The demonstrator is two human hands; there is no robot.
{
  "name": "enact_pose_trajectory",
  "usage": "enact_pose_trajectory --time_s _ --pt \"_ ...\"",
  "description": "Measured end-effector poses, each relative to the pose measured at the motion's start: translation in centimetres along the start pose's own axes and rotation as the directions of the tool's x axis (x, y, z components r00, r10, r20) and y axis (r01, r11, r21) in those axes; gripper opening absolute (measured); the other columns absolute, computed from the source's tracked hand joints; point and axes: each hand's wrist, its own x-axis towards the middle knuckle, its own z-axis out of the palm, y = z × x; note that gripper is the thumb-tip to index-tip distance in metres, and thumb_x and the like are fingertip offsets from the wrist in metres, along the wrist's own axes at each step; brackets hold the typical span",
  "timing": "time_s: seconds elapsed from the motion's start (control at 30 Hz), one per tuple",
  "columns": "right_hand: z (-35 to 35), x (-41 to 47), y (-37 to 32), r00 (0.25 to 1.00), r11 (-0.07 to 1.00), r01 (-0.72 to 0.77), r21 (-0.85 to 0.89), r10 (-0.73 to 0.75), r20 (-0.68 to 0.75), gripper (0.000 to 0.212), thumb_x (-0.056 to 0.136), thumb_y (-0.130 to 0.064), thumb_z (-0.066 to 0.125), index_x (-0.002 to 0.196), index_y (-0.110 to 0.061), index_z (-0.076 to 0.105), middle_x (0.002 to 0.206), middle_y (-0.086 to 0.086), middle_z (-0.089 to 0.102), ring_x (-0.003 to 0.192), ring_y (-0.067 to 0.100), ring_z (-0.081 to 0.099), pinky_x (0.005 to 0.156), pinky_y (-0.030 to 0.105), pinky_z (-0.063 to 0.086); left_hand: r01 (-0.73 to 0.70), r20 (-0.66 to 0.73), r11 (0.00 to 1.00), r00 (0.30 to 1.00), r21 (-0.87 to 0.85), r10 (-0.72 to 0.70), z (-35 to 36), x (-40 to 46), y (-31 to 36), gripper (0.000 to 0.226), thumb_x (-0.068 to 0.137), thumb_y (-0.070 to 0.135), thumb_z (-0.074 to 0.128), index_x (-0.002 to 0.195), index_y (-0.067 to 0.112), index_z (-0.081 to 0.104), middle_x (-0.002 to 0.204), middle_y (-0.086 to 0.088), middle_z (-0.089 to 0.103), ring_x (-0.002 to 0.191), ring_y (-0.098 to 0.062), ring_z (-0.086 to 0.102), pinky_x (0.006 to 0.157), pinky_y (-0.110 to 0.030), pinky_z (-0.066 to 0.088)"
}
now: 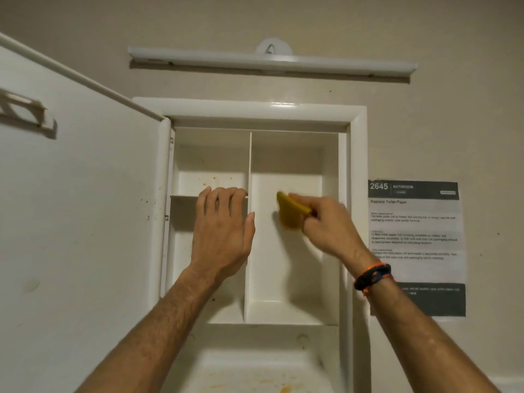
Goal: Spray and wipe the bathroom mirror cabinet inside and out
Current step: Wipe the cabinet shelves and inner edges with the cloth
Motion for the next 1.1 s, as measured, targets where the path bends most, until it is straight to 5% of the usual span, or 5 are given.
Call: enact_pose_trajectory --time_s 0.17,0.4,0.57,0.83,1.1 --pt "0.9 4.8 -2.8 0.914 0.955 0.242 -0.172 -0.284 -0.289 0.069 0.08 0.016 0.045 0.143 -0.013 0.049 0.145 0.006 0.051 0.136 0.018 0.045 0.114 0.017 0.03 -0.014 -0.012 1.0 1.0 0.018 0.014 0.1 0.0 0.0 0.033 0.093 0.034 0.039 0.116 0.012 0.049 0.112 -0.004 0.049 0.106 -0.026 0.046 0.112 -0.046 0.026" --pt "5.2 8.5 -2.3 0.926 0.734 0.303 -0.607 -0.378 0.004 0.055 0.091 0.005 0.04 0.144 -0.008 0.038 0.135 0.011 0.05 0.12 0.029 0.047 0.091 0.036 0.044 -0.018 -0.021 1.0 1.0 0.019 0.018 0.3 0.0 -0.1 0.033 0.093 0.034 0.04 0.117 0.012 0.049 0.114 -0.004 0.049 0.108 -0.026 0.047 0.113 -0.047 0.025" --pt "7.2 7.0 -0.3 0.92 0.709 0.344 -0.615 -0.387 0.067 0.062 0.097 0.005 0.032 0.155 -0.007 0.013 0.162 0.012 0.016 0.15 0.027 0.013 0.12 0.035 0.017 -0.018 -0.007 1.0 1.0 0.025 0.019 0.2 0.0 -0.1 0.035 0.095 0.035 0.038 0.119 0.012 0.049 0.115 -0.005 0.05 0.109 -0.026 0.047 0.113 -0.047 0.026" --pt "7.9 -1.4 3.6 0.879 0.708 0.473 -0.525 -0.344 0.329 0.073 0.094 0.007 0.035 0.157 -0.015 0.006 0.164 0.005 0.001 0.151 0.022 0.006 0.114 0.036 0.032 -0.011 -0.009 1.0 1.0 0.016 0.011 0.2 0.1 -0.1 0.035 0.094 0.035 0.04 0.119 0.012 0.048 0.115 -0.006 0.05 0.109 -0.027 0.047 0.112 -0.047 0.026" --pt "3.4 5.4 -2.1 0.883 0.95 0.292 -0.105 -0.311 -0.352 0.055 0.087 0.009 0.051 0.14 -0.007 0.052 0.14 0.01 0.055 0.13 0.022 0.051 0.113 0.022 0.033 -0.004 -0.005 1.0 1.0 0.031 0.004 0.1 0.1 0.1 0.035 0.094 0.034 0.038 0.117 0.01 0.05 0.113 -0.006 0.05 0.107 -0.028 0.047 0.112 -0.048 0.026"
